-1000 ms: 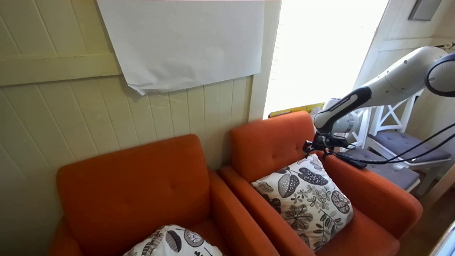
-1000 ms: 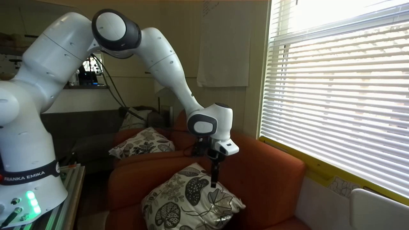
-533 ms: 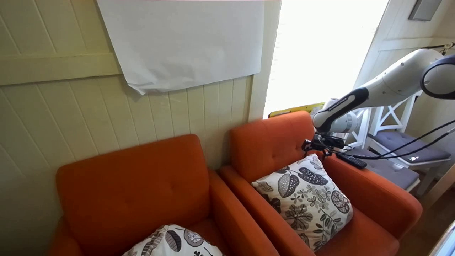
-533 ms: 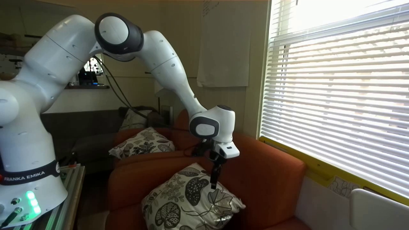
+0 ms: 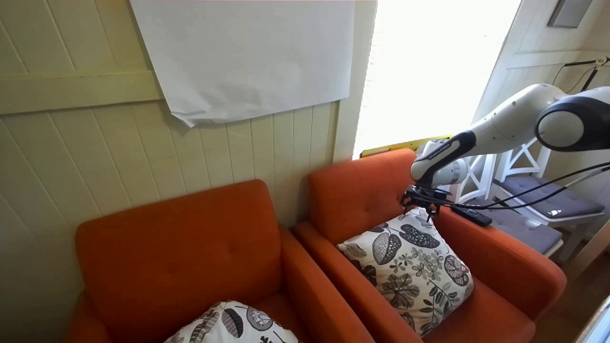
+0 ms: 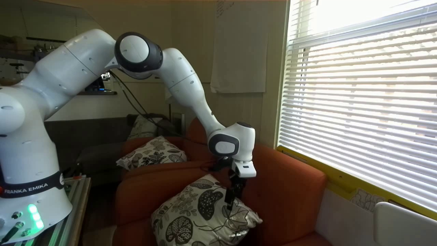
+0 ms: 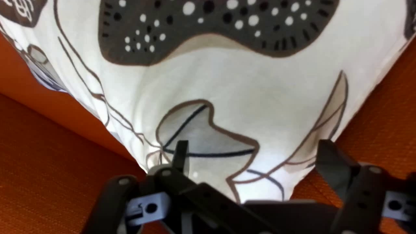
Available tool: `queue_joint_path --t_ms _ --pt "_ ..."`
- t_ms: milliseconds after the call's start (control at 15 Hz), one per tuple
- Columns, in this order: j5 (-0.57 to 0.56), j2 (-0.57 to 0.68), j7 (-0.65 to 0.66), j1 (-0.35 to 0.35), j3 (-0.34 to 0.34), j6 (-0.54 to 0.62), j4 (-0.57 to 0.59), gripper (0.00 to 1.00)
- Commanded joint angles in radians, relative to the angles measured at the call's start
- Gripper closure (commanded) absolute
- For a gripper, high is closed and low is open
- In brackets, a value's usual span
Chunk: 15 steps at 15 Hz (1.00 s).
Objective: Set the cushion on the right couch upright
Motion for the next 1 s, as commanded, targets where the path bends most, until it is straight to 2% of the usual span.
queue_joint_path --t_ms 0,400,667,733,867,933 --pt "-0.009 0.108 0.087 0.013 -0.015 -0.075 0.141 0.26" --pt "-0.02 0.155 0.113 -0.005 -0.015 -0.189 0.224 0.67" --pt "0.001 0.121 0.058 -0.04 0.013 -0.202 0.193 0.94" --pt "0.007 0.108 0.046 -0.048 0.019 -0.19 0.173 0.98" --pt "0.029 0.087 0.003 -0.074 0.043 -0.166 0.143 0.99" --pt "0.042 0.07 -0.027 -0.089 0.059 -0.146 0.12 0.96"
